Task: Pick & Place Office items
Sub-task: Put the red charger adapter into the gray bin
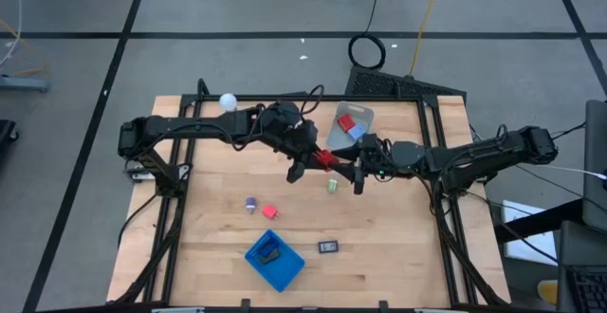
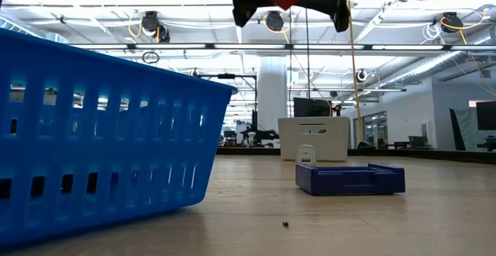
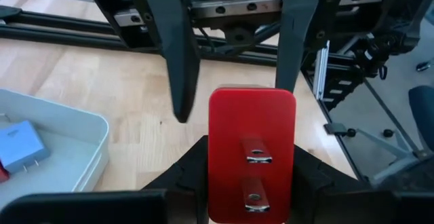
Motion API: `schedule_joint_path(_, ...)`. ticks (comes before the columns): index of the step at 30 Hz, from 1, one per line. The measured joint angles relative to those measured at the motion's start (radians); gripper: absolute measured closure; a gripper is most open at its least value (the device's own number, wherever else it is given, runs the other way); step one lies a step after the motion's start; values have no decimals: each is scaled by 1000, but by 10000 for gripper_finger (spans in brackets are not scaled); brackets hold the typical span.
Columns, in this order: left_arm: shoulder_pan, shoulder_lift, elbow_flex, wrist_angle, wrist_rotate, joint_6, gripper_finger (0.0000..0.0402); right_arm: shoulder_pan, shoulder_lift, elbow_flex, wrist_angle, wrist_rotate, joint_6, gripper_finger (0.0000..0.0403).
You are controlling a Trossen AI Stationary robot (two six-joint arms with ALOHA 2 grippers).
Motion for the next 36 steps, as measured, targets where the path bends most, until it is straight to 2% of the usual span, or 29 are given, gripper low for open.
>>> schedule_joint_path(12,3,0,0,23,8,-29,285,1,-1,0,27,-3,-38,275)
schedule_joint_path(20,8,0,0,41,6,-46,285,1,-2,0,30,3,-34,266)
schedule_joint_path(24,8,0,0,43,7,-52,282,1,-2,0,30,0,-39,283)
schedule_joint_path(30,8,0,0,57,-26,-71,237,0,0,0,32,5,-26,288)
schedule_joint_path(36,11,0,0,55,-47,-69,249,0,0,0,32,7,-31,288)
